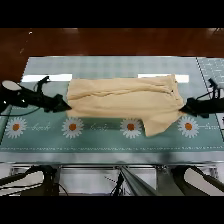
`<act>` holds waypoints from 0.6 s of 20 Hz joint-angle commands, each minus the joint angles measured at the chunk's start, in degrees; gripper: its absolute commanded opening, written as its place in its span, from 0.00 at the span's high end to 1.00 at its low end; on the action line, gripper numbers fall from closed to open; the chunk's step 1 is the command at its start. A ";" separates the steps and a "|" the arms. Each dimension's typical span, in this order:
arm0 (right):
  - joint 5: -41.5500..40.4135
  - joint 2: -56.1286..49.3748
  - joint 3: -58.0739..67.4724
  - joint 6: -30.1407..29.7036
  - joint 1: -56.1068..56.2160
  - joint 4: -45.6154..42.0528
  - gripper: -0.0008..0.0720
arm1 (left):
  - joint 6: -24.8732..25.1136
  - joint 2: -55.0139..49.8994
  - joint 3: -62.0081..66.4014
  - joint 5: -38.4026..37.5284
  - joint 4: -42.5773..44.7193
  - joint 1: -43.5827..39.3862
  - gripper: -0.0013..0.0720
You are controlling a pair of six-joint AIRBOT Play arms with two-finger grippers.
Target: Fold the shirts.
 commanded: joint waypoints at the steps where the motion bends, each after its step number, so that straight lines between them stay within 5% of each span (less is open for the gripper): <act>1: -6.99 -0.13 7.93 0.17 1.42 8.72 0.95 | 0.24 0.39 12.26 0.09 -1.29 0.15 0.96; 7: -24.44 -11.50 16.92 2.01 10.71 8.79 0.95 | 0.22 -3.21 17.29 14.19 -1.55 -3.21 0.96; 12: -26.25 -24.13 26.97 3.91 12.41 9.68 0.95 | 0.24 -10.60 17.35 19.71 -5.14 -2.99 0.96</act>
